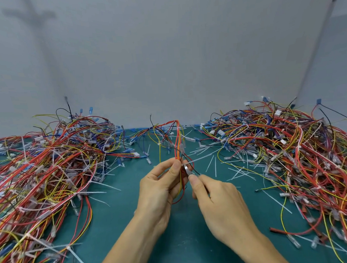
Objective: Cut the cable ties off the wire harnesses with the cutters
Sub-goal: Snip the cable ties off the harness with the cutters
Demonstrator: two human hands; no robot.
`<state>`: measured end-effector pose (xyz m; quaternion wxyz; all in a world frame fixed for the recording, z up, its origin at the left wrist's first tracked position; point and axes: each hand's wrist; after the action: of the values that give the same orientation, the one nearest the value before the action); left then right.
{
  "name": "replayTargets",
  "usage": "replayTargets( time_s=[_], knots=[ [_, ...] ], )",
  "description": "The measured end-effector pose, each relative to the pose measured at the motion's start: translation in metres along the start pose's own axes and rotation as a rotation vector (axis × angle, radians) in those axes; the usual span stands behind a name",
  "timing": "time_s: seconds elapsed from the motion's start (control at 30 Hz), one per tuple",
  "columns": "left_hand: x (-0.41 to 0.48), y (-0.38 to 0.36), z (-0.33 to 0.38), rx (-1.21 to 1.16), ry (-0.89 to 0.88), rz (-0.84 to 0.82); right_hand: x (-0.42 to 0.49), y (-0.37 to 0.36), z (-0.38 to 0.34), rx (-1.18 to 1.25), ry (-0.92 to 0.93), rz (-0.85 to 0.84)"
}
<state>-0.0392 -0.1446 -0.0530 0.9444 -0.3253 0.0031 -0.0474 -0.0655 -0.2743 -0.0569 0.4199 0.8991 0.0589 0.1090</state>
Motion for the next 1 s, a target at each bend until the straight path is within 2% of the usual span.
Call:
replayTargets(
  time_s=[0.27, 1.0],
  knots=[
    [0.001, -0.0002, -0.0034, -0.006, -0.015, 0.027, -0.0014, 0.0006, -0.0035, -0.027, -0.005, -0.007],
    [0.0022, 0.0016, -0.0062, 0.003, 0.0, -0.005, 0.003, -0.0019, 0.0003, 0.194, -0.028, -0.027]
  ],
)
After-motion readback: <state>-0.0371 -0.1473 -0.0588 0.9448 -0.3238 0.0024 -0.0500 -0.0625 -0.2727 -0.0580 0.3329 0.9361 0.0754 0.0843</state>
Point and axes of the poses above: each hand's wrist, its own x-axis towards the middle knuckle, its own y-axis out of the back of the hand, z = x × y, and after that the axes turned 12 degrees about -z, right-handed
